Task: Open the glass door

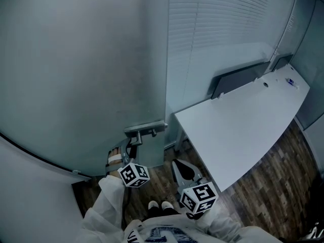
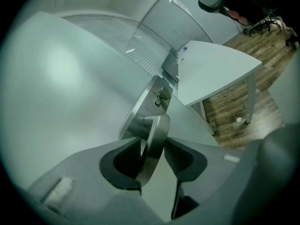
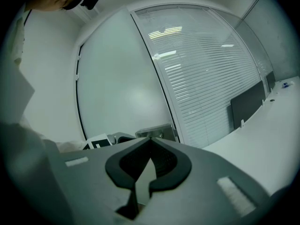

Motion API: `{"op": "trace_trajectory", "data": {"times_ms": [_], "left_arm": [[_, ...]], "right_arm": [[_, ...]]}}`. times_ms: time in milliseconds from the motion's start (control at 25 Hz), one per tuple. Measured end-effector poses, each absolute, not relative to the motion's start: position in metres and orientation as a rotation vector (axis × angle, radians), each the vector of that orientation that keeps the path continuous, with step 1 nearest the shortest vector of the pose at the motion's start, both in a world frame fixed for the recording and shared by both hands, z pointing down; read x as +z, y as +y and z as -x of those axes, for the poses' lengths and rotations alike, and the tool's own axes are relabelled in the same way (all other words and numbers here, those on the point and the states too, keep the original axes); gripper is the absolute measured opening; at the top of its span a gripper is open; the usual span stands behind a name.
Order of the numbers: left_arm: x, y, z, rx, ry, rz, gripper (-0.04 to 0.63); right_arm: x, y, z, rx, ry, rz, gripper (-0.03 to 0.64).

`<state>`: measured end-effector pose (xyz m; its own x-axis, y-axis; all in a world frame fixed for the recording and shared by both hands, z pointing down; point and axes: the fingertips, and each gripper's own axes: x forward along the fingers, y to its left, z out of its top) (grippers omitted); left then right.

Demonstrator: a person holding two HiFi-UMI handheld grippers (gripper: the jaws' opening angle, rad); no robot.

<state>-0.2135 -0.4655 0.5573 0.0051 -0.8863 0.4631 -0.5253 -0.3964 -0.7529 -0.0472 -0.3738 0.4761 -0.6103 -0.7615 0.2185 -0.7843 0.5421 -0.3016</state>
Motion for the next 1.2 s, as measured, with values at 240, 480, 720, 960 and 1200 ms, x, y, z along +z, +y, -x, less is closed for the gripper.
{"op": "trace_trajectory", "data": {"times_ms": [240,480,720,960,1200], "left_arm": [[0.557,-0.450,0.211,-1.377,1.478,1.902,0.170],[0.543,-0.428,0.218,-1.389,1.548,1.768,0.161],[0.518,-0.319,0.203,-1.014,1.906,2.013,0.005],[0.477,-0.184,0.190,-0.522,2.185,2.235,0.005],[0.479,-0.046,0.158,-0.350,2.177,2.395,0.003]], "right_arm": [[0.482,-0.360,0.027,0.598,-2.713,-1.335,0.006],[0.484,-0.344,0.021,0.606,-2.733,-1.291,0.005],[0.479,-0.292,0.027,0.539,-2.780,-1.232,0.005],[0.471,-0.193,0.029,0.480,-2.812,-1.170,0.005],[0.465,-0.076,0.022,0.430,-2.811,-1.146,0.003]]}}
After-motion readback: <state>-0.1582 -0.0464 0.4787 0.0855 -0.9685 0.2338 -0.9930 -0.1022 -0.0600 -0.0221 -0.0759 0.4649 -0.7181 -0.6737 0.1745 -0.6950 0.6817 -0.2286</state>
